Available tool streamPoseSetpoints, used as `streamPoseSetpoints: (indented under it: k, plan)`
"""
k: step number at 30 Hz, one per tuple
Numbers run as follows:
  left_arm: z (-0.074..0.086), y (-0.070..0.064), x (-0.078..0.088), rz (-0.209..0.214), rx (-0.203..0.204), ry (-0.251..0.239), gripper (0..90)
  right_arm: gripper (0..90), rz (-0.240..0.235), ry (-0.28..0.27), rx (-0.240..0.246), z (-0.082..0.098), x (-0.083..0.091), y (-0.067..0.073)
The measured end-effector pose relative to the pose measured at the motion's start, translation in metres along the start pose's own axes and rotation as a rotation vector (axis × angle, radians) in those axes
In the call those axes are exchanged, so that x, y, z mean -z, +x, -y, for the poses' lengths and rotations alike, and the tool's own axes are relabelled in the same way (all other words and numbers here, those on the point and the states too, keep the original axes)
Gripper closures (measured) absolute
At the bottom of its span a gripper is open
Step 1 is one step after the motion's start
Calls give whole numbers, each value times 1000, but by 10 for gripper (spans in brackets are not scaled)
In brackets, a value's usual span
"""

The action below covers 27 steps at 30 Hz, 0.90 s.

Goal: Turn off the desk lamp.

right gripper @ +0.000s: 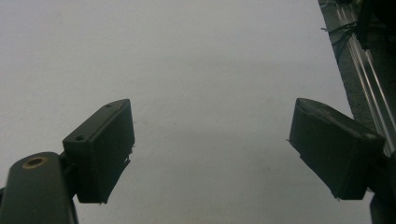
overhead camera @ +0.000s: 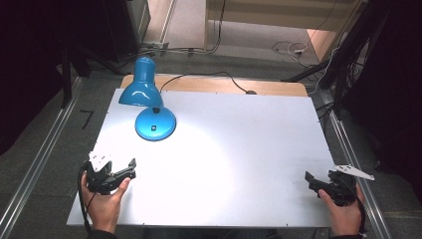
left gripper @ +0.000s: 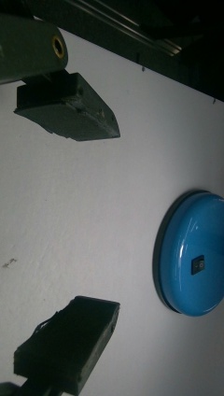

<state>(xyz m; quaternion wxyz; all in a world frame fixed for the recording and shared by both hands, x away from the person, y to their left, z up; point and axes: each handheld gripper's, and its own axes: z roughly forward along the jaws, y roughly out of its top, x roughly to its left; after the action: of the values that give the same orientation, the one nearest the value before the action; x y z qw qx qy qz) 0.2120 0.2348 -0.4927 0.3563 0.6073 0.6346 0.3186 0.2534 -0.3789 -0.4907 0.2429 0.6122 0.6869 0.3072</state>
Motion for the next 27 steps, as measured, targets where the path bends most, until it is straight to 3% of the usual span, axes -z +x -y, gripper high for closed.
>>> streamPoseSetpoints:
  k: [12,14,27]
  plan:
    - [-1,-4,-7,58,10,23,131,126,3,0,-4,1,-2,-3]
    - [-1,-4,-9,76,28,31,131,126,0,-4,-2,1,-1,-4]
    - [-3,-6,-14,93,39,47,130,126,4,-8,21,0,-1,-2]
